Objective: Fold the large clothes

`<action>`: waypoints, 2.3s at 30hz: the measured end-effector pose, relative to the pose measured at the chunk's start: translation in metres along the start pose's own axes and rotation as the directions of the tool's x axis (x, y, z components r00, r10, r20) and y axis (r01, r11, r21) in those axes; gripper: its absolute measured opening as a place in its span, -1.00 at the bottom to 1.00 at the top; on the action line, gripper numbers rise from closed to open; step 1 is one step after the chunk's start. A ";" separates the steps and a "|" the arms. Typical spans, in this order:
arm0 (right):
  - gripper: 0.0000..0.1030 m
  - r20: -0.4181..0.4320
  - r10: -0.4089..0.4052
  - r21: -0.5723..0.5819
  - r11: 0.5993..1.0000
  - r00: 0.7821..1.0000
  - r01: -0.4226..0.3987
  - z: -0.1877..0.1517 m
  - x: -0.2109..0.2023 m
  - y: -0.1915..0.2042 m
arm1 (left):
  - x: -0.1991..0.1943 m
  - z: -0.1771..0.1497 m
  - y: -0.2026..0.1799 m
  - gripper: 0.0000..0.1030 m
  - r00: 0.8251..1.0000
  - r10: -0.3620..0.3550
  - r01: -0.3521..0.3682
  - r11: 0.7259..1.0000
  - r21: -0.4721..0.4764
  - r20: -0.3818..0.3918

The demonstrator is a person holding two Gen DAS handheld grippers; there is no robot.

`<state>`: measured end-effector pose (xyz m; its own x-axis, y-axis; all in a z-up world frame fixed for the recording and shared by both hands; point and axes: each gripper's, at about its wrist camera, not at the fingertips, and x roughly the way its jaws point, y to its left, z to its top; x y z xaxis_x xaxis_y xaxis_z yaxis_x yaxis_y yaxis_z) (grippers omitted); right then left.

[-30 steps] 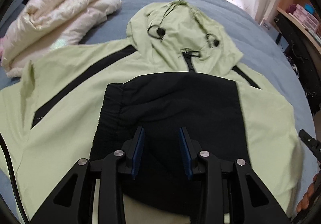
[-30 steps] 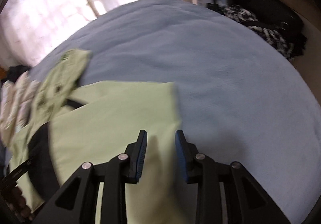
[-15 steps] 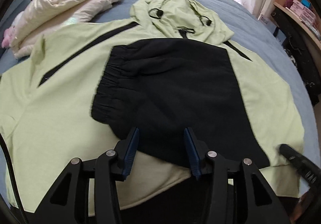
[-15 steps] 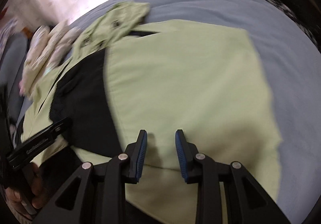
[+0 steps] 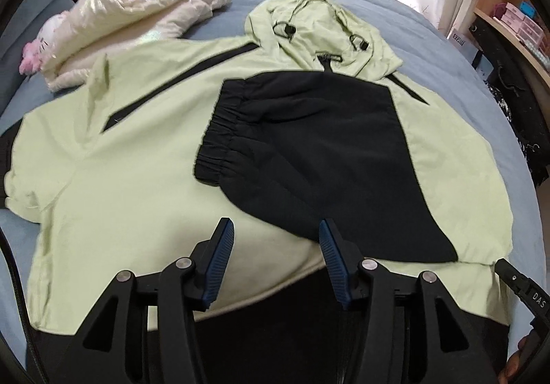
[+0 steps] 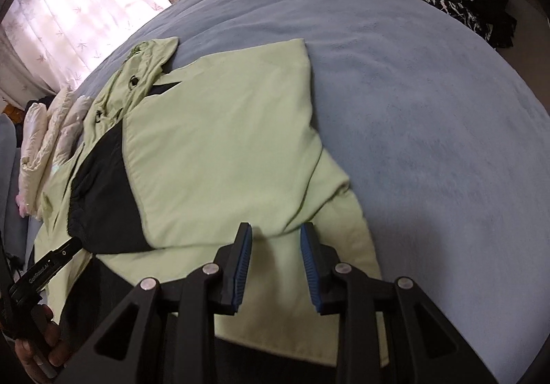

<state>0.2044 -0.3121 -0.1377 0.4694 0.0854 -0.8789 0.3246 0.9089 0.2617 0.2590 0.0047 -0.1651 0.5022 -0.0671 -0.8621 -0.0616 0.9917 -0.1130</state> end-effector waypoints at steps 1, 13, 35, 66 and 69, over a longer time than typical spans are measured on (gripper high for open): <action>-0.43 -0.001 0.002 -0.004 1.000 1.000 -0.002 -0.002 -0.002 0.002 | -0.005 -0.001 0.000 -0.03 1.000 0.002 -0.002 1.000 0.003 0.008; -0.43 -0.003 0.032 -0.055 0.998 0.999 -0.032 -0.031 -0.038 0.027 | -0.073 -0.025 0.003 -0.02 0.998 -0.010 0.007 0.999 0.040 0.061; -0.43 -0.056 0.013 -0.202 0.979 0.998 -0.024 -0.121 -0.086 0.071 | -0.168 -0.111 0.076 -0.01 0.996 0.007 -0.012 0.999 0.052 0.089; -0.43 0.104 0.194 -0.646 0.759 0.976 -0.082 -0.140 -0.050 0.390 | -0.093 -0.065 0.435 0.04 0.998 -0.047 0.056 0.902 -0.428 0.033; -0.43 0.078 0.189 -0.650 0.754 0.979 -0.093 -0.138 -0.024 0.416 | -0.068 -0.057 0.460 0.04 0.992 -0.122 0.118 0.862 -0.493 0.024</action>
<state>0.2147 0.1200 -0.0626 0.5852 0.2232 -0.7796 -0.3331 0.9427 0.0198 0.1472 0.4594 -0.1868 0.5263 -0.1852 -0.8299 -0.4188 0.7929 -0.4425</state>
